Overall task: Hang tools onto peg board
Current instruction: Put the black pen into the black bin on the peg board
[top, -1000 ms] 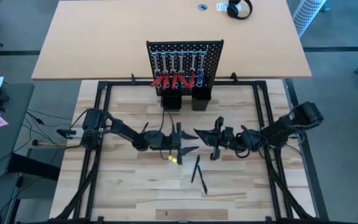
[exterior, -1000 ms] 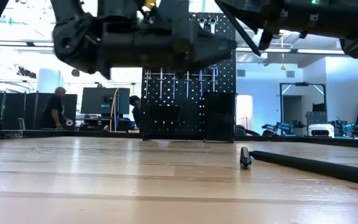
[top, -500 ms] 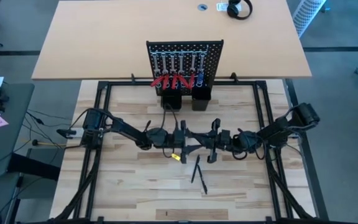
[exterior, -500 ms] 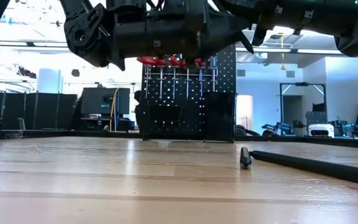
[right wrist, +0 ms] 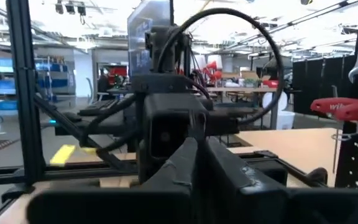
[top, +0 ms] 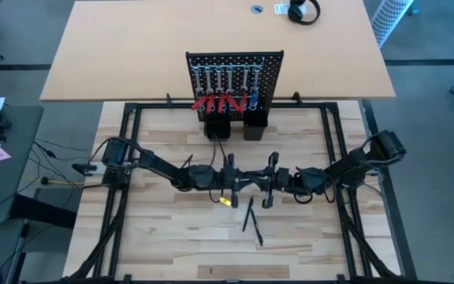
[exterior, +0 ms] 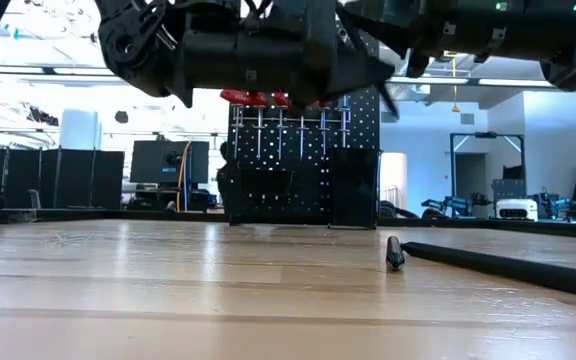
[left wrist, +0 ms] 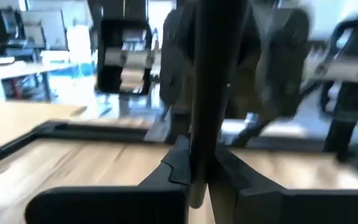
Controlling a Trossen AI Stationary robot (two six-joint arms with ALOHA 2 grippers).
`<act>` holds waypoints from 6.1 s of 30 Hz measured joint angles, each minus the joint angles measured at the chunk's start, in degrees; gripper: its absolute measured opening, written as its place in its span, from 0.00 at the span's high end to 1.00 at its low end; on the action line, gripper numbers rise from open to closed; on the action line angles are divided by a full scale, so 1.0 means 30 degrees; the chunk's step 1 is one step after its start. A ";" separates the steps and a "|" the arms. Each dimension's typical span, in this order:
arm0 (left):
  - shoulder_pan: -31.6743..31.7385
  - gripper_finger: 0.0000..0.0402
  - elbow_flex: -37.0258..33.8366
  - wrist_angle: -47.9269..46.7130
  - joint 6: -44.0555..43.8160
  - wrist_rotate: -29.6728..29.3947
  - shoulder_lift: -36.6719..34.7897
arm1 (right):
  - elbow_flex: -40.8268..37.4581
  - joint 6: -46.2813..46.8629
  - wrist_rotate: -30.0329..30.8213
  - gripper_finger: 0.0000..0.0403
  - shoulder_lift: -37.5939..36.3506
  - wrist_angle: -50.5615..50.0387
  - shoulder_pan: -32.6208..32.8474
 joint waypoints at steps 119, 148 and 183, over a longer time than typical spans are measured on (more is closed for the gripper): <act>0.0257 0.53 0.1668 -2.7726 -0.0626 -0.7215 -1.0005 | -0.0117 0.3612 -0.1614 0.58 -0.4451 -0.9149 -1.3600; -0.4629 0.53 0.0778 -1.1085 -0.7753 -0.5267 0.0806 | -0.0109 1.0330 1.0049 0.45 -0.4138 -1.9384 0.9108; -0.4505 0.53 0.5920 -1.9615 -0.9805 -1.0701 0.2990 | -0.0124 1.0118 1.3412 0.45 -0.3286 -1.8868 0.9497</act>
